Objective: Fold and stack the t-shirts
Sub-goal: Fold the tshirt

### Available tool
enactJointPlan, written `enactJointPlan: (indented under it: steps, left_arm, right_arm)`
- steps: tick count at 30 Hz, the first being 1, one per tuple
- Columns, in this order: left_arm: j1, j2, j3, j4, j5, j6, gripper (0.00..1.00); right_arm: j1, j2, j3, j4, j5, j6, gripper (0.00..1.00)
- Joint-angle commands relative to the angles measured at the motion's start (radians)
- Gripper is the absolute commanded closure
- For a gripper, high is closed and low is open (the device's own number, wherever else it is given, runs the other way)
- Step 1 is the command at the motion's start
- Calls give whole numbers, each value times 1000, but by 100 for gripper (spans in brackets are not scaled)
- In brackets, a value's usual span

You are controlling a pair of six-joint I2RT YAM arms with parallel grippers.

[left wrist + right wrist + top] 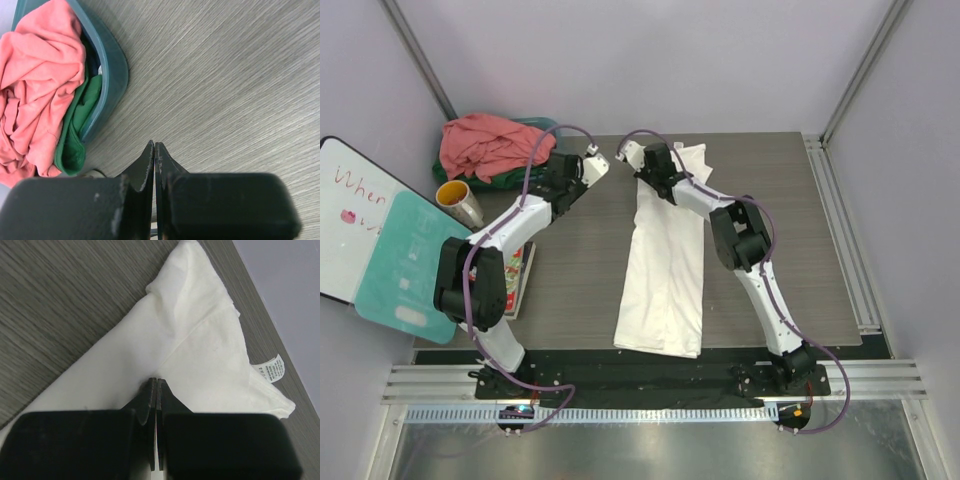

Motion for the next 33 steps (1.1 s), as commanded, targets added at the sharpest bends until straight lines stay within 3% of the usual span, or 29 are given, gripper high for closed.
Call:
enactJointPlan:
  steps: [1, 5, 12, 16, 23, 33]
  left_arm:
    - [4, -17, -2, 55, -23, -40, 100]
    - [4, -26, -6, 57, -25, -38, 100]
    - [4, -37, -6, 60, -9, -29, 100]
    - [4, -39, -1, 60, 4, -34, 100]
    - [4, -46, -1, 55, 24, -25, 100]
    - [4, -49, 3, 43, 27, -12, 100]
  right_arm:
    - [15, -49, -32, 177, 99, 14, 99]
    - [0, -132, -14, 189, 169, 107, 99]
    - [-40, -303, -74, -180, -41, 271, 99]
    - [-76, -353, -183, -248, -138, 287, 99]
    - [-137, -326, -244, -280, -255, 282, 99]
    - [-163, -209, -117, -290, -272, 263, 99]
